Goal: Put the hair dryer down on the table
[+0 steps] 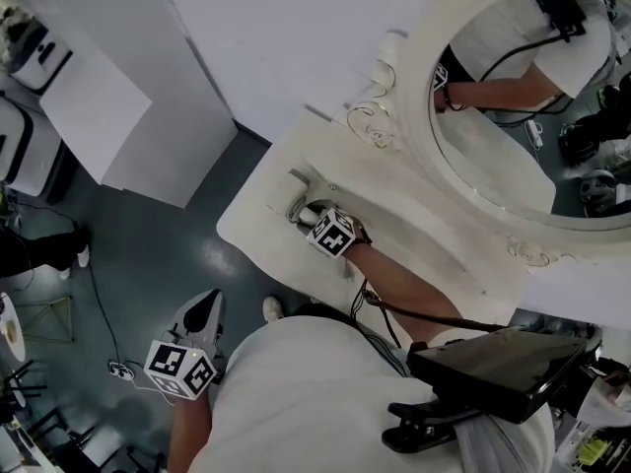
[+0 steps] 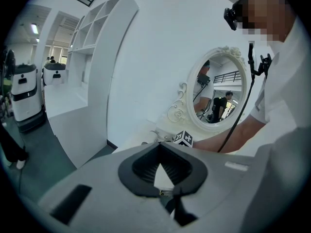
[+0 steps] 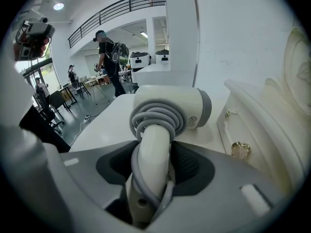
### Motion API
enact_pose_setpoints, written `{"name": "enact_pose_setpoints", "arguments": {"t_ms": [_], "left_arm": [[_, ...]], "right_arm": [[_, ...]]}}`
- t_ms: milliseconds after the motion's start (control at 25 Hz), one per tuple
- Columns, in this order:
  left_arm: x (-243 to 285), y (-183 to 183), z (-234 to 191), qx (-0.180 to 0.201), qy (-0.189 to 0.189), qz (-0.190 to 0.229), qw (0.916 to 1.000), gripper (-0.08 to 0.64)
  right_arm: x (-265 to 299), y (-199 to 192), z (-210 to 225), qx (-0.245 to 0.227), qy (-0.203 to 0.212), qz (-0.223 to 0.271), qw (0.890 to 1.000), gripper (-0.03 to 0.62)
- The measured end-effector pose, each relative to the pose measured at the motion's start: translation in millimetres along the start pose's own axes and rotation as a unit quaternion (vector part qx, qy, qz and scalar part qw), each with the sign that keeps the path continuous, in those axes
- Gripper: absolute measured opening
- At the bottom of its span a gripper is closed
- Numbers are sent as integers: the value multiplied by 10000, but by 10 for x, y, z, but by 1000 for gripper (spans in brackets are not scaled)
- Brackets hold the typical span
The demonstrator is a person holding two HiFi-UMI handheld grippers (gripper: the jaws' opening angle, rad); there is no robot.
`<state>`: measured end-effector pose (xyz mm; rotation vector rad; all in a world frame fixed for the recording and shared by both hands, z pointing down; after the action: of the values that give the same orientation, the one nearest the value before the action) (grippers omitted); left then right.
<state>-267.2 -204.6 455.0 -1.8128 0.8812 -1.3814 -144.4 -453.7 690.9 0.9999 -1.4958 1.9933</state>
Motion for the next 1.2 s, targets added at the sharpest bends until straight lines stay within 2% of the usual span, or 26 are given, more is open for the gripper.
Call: {"name": "enact_pose_setpoints", "arguments": {"t_ms": [280, 480, 960, 1200], "left_arm": [[-53, -18, 20, -29, 99, -19, 9999, -3], [-63, -25, 60, -33, 137, -20, 9999, -3], [5, -90, 247, -78, 119, -96, 9999, -2], [103, -86, 354, -118, 75, -200, 9997, -3]], "right_arm": [[2, 0, -24, -32, 52, 55, 10000, 235], [-9, 9, -51, -59, 102, 81, 9999, 274], [-207, 4, -25, 41, 114, 371, 9992, 281], [-422, 35, -22, 140, 183, 721, 9971, 276]]}}
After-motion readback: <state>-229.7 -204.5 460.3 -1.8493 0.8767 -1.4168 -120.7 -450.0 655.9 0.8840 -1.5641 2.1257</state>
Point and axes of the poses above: the fingertips, and each gripper's own axes: x forward along the fingers, z to its right, y out of its top, the point moved 6 cm from there along -x, backward along the fingers, and after that the axes turned 10 degrees about x, right-handed, at the moved point
